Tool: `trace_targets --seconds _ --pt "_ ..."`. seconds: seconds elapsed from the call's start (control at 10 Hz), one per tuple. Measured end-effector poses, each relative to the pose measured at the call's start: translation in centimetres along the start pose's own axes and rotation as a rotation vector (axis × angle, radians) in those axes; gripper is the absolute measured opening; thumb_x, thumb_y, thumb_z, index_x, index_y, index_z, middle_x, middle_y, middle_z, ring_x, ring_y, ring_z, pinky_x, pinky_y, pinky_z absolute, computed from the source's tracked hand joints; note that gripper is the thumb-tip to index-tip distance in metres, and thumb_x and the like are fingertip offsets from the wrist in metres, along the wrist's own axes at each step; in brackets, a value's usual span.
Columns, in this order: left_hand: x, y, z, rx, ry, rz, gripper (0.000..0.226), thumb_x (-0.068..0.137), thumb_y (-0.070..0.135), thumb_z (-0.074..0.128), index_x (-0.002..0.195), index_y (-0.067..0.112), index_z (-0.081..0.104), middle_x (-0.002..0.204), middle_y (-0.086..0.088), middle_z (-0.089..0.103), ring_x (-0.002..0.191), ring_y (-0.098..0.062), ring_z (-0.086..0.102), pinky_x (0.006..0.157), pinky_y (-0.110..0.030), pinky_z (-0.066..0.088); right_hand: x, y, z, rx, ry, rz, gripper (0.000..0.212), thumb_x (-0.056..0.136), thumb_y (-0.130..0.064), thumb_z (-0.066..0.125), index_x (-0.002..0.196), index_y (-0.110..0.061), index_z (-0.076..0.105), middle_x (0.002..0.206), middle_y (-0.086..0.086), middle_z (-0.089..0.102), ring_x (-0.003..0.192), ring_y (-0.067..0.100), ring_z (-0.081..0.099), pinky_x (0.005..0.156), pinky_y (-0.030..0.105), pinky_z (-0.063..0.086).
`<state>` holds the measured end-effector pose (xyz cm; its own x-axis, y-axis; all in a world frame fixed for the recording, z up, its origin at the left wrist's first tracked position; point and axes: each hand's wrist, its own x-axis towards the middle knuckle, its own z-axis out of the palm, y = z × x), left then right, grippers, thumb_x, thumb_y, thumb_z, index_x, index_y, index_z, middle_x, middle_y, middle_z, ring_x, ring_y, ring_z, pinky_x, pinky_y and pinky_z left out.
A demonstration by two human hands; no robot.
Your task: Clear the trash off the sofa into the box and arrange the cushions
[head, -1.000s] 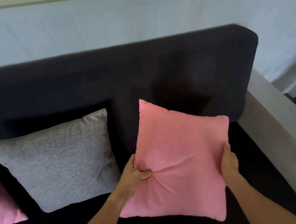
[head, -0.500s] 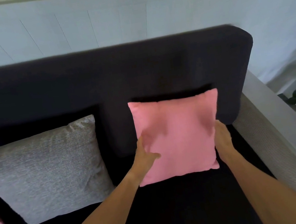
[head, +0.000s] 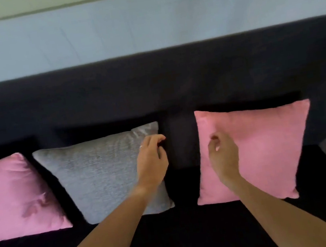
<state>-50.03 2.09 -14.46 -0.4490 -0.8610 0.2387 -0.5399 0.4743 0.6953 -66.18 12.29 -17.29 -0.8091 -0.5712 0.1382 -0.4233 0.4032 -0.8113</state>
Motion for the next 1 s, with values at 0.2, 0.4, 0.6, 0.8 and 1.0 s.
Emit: trace_targets --seconds 0.2,0.4,0.6,0.8,1.0 --pt "2.9 -8.7 -10.7 0.421 0.118 -0.128 0.055 0.076 -0.005 0.06 0.128 0.013 0.058 0.13 -0.006 0.057 0.125 -0.029 0.045 0.105 -0.048 0.039 -1.1 -8.6 9.9 0.316 -0.563 0.326 0.066 0.091 -0.038 0.066 0.146 -0.013 0.041 0.14 0.004 0.055 0.127 0.022 0.055 0.106 0.034 0.044" --pt "3.9 -13.1 -14.5 0.497 -0.253 -0.182 0.071 0.077 0.014 0.069 0.144 0.02 0.046 0.146 0.0 0.051 0.142 -0.028 0.033 0.118 -0.054 0.014 -0.8 -10.4 13.6 0.28 -0.448 0.382 0.039 0.09 -0.03 0.068 0.123 -0.011 0.058 0.114 0.002 0.067 0.109 0.021 0.065 0.09 0.03 0.05" --pt "3.8 -13.1 -13.8 0.485 -0.207 -0.036 0.06 0.084 0.027 0.069 0.141 0.025 0.05 0.141 0.005 0.056 0.138 -0.026 0.038 0.116 -0.06 0.014 -1.0 -9.8 13.0 0.175 -0.247 0.262 0.012 0.093 -0.023 0.065 0.099 -0.012 0.064 0.088 -0.006 0.065 0.086 0.016 0.065 0.081 0.031 0.052" --pt "3.1 -11.8 -12.7 0.48 -0.227 -0.059 0.059 0.089 0.031 0.067 0.145 0.025 0.047 0.146 0.006 0.051 0.141 -0.025 0.034 0.119 -0.062 0.009 1.0 -8.7 10.3 0.152 -0.387 0.279 0.027 0.094 -0.024 0.065 0.113 -0.005 0.064 0.098 -0.001 0.064 0.095 0.017 0.061 0.08 0.025 0.041" --pt "3.1 -8.9 -14.4 0.432 -0.311 -0.125 0.055 0.087 0.012 0.066 0.139 0.022 0.052 0.145 0.001 0.051 0.139 -0.028 0.038 0.117 -0.049 0.027 1.9 -11.3 6.0 0.169 -0.296 0.268 0.03 0.095 -0.018 0.056 0.124 -0.01 0.058 0.116 0.005 0.068 0.11 0.025 0.064 0.082 0.026 0.045"
